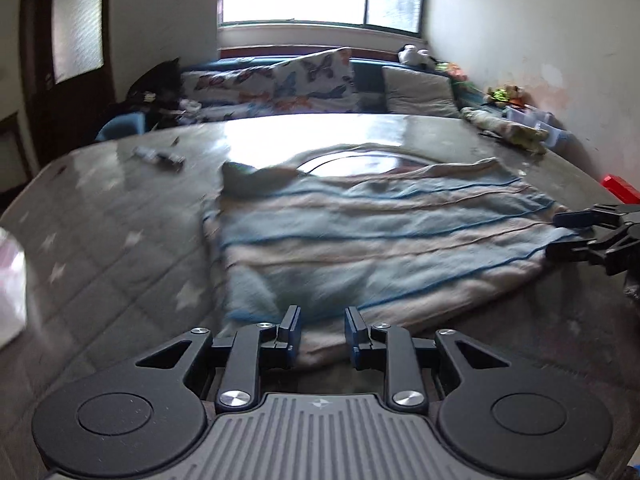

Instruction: Fold towel

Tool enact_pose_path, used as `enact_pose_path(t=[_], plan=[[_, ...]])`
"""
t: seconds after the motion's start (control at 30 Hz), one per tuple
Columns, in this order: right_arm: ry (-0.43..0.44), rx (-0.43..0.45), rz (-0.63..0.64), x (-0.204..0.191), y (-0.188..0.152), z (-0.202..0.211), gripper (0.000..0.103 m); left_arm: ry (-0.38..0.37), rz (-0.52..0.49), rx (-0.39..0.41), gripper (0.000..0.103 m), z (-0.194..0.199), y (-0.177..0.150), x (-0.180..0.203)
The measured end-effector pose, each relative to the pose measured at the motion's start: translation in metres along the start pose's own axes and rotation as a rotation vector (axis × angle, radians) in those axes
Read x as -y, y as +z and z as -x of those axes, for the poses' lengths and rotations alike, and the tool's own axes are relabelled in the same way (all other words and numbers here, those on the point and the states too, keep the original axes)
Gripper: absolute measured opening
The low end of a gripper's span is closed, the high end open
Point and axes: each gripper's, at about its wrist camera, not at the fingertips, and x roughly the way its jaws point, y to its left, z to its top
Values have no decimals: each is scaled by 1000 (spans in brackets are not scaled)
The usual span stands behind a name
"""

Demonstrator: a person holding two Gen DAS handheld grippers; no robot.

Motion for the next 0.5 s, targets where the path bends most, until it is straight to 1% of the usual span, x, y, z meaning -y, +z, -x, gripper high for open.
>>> enact_pose_path(t=[0.13,0.27,0.37,0.47,0.5], plan=[[-1,-6,1,0,0,-1,103,6,16,-3,26,4,-1,-10],[-3,-9,4,0,0,-2,103,11,5,-6,26,8,10,-13],[2,-9,0,1,0,-2,103,6,-16,24,26,7,27,-12],[6,-7,-5,2,0,-2,103,-22,-18,28,26,-9,50,-12],[8,-7,-6,2,0,-2,103,-20,-28,28,26,-16,57,-12]])
